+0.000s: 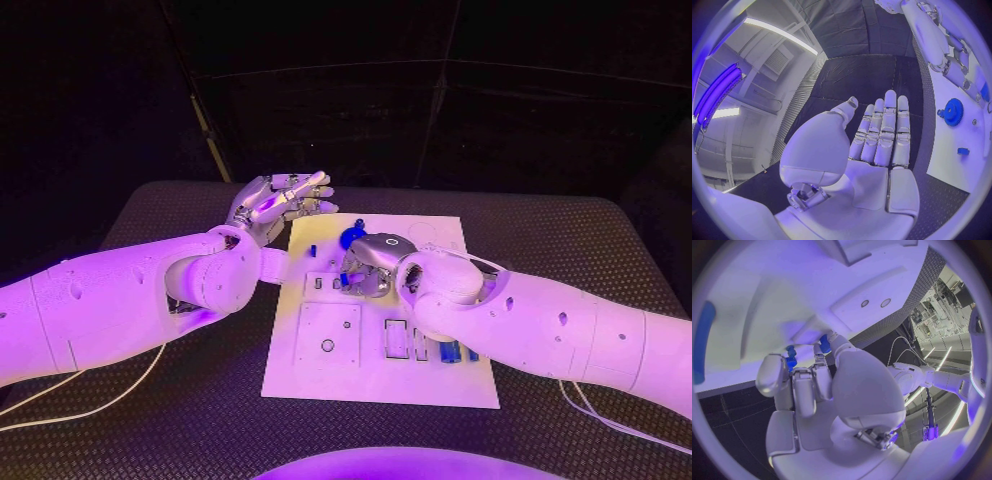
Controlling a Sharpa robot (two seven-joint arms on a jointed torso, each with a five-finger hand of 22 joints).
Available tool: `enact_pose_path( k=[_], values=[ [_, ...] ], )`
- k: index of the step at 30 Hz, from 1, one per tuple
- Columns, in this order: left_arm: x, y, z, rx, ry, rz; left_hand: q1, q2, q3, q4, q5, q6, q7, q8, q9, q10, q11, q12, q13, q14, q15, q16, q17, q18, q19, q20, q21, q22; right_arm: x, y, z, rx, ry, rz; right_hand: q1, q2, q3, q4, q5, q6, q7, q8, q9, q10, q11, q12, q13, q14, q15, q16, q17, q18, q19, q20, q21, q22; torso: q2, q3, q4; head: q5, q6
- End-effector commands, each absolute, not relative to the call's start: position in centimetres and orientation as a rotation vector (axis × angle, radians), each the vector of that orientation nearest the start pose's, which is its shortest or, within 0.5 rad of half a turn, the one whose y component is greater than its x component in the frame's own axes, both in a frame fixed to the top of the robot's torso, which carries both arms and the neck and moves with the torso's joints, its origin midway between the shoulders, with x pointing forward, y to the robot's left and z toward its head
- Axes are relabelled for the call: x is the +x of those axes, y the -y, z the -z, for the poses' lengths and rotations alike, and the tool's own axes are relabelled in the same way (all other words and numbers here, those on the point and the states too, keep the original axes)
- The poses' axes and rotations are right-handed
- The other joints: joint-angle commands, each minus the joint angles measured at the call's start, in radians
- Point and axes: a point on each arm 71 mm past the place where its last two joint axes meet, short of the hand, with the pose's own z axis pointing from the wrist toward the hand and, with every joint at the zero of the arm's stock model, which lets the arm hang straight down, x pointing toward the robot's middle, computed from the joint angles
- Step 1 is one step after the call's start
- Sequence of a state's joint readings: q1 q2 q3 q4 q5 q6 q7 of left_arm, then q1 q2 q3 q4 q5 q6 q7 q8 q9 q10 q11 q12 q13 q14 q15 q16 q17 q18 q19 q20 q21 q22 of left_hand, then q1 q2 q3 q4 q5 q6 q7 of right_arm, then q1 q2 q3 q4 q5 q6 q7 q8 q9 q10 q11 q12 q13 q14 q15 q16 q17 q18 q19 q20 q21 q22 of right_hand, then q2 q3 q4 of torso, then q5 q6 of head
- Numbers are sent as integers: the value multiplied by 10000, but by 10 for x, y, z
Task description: Assemble the parts on the task board
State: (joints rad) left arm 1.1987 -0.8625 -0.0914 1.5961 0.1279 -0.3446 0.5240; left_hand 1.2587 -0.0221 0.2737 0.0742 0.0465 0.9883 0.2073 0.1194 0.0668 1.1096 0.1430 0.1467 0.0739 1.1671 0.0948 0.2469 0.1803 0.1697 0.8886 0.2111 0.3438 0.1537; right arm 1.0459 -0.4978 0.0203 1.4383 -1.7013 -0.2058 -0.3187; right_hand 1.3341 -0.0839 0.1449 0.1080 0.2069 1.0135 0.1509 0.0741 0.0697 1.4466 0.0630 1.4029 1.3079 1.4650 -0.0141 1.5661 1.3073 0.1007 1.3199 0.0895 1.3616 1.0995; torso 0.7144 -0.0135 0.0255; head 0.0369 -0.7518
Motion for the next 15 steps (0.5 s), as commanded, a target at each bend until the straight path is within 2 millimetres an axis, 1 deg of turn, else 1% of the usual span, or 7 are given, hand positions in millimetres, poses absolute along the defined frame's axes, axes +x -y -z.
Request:
enact_pose_path(
  k=[1, 3, 4, 5, 6, 9, 15],
  values=[
    [470, -202, 186, -11957, -13323, 16311, -111, 1, -31, -7, 33, 0, 25, -42, -13, 11, 45, -50, -10, 50, 20, -25, 17, 131, 67, 26, 52, 6, 458, 54, 242, -3279, -17787, -6139, -118, -77, -98, 36, -119, -184, 32, -78, -17, -95, 52, -115, 835, 1023, 90, -11, 2484, -77, -17, 115, -79, -34, 4, 3, -5, -9, -10],
    [470, -202, 186, -11961, -13331, 16307, -119, -1, -35, -5, 32, -2, 28, -47, -13, 9, 47, -57, -12, 55, 20, -23, 22, 132, 71, 26, 55, 6, 458, 54, 242, -3259, -17765, -6147, -184, -143, -166, 85, -249, -303, 58, -101, -22, -140, 78, -168, 784, 1021, 114, -15, 2474, -74, -29, 137, -91, -52, 5, 3, -6, 3, 13],
    [470, -202, 186, -11962, -13335, 16305, -119, -1, -35, -5, 32, -2, 28, -47, -13, 9, 47, -57, -12, 55, 20, -23, 22, 132, 71, 26, 55, 6, 458, 54, 242, -3248, -17751, -6152, -267, -230, -256, 171, -473, -472, 94, -115, -32, -198, 112, -237, 714, 1019, 142, -18, 2468, -71, -43, 163, -105, -75, 1, 3, -7, 7, 9],
    [470, -202, 186, -11957, -13339, 16301, -119, -1, -35, -5, 32, -2, 28, -47, -13, 9, 47, -57, -12, 55, 20, -23, 22, 132, 71, 26, 55, 6, 458, 54, 242, -3236, -17734, -6160, -318, -308, -339, 267, -595, -611, 120, -106, -31, -244, 150, -294, 654, 1017, 168, -21, 2460, -69, -50, 190, -112, -84, -2, 5, -8, 13, 2],
    [470, -202, 186, -11946, -13345, 16298, -119, -1, -35, -5, 32, -2, 28, -47, -13, 9, 47, -57, -12, 55, 20, -23, 22, 132, 71, 26, 55, 6, 458, 54, 242, -3225, -17713, -6172, -381, -389, -437, 342, -600, -699, 147, -114, -34, -280, 164, -339, 606, 1015, 186, -24, 2453, -65, -58, 204, -120, -97, -4, 6, -10, 19, 16],
    [470, -202, 186, -11921, -13358, 16291, -133, 3, -40, -3, 33, -1, 30, -56, -12, 8, 50, -73, -14, 75, 17, -14, 36, 134, 85, 25, 64, 9, 458, 54, 241, -3181, -17634, -6217, -402, -515, -716, 594, -535, -898, 199, -93, -26, -340, 213, -402, 529, 1016, 234, -23, 2457, -63, -61, 253, -125, -101, -1, 5, -11, 29, 24],
    [471, -202, 186, -11885, -13386, 16278, -167, 10, -55, 0, 32, 7, 32, -75, -9, 16, 50, -108, -18, 128, 8, 8, 71, 139, 123, 20, 91, 16, 458, 54, 238, -2995, -17249, -6439, -196, -620, -1004, 972, -539, -1032, 240, -62, -12, -378, 253, -425, 480, 1016, 273, -23, 2458, -59, -70, 297, -134, -116, -2, 8, -6, 18, 12]
  ],
)
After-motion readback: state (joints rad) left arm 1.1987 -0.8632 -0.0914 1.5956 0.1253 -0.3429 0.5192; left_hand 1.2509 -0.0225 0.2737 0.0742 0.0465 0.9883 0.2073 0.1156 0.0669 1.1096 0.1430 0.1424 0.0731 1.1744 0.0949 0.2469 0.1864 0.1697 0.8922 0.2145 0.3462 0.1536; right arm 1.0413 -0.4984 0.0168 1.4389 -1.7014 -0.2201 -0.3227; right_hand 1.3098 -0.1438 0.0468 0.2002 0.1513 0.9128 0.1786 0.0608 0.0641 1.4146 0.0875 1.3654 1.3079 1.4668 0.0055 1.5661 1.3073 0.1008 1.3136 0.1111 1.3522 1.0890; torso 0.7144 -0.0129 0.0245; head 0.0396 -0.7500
